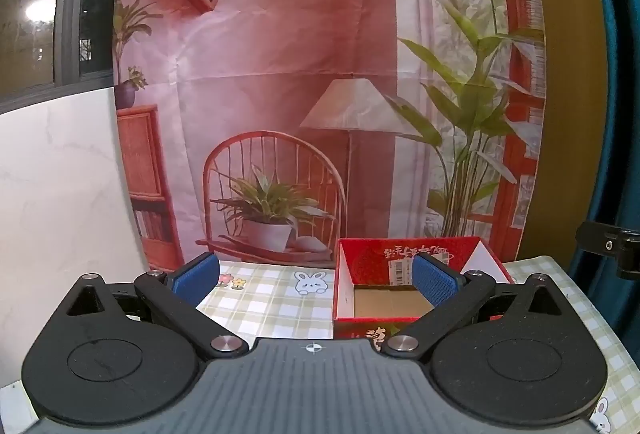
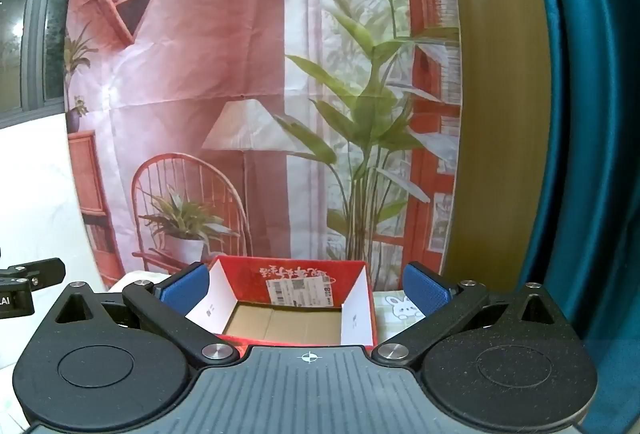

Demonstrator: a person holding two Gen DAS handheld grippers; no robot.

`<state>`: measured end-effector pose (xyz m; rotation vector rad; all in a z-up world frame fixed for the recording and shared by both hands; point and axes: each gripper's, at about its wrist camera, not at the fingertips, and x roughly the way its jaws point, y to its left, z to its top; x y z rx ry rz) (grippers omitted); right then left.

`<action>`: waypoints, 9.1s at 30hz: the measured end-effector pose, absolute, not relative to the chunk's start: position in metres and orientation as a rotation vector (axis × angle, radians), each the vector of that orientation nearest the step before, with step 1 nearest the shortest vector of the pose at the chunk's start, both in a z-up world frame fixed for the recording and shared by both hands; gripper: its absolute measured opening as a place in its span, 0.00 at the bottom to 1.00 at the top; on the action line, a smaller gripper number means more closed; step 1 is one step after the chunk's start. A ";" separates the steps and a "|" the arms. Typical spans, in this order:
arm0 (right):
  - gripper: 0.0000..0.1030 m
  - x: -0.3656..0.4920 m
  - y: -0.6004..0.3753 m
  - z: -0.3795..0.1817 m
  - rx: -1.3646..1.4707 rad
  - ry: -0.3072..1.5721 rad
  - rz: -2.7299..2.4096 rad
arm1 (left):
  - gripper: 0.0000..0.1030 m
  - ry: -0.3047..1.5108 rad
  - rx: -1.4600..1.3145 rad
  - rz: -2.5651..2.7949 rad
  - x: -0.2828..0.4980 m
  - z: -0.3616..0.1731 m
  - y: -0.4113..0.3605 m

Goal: Organize soft objects

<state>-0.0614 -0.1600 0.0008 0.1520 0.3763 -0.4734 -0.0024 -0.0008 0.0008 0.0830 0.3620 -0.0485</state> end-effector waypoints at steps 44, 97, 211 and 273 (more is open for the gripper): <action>1.00 -0.055 -0.157 0.003 0.147 0.373 -0.475 | 1.00 0.366 0.071 -0.050 -0.001 -0.001 0.003; 1.00 -0.041 -0.152 -0.100 0.188 0.373 -0.365 | 1.00 0.442 0.011 -0.056 0.033 -0.092 0.017; 0.69 0.104 -0.271 -0.165 0.157 0.704 -0.168 | 0.51 0.733 0.049 -0.478 0.228 -0.133 -0.038; 0.60 0.065 -0.230 -0.237 0.392 0.948 0.179 | 0.49 1.113 -0.261 -0.635 0.194 -0.232 -0.037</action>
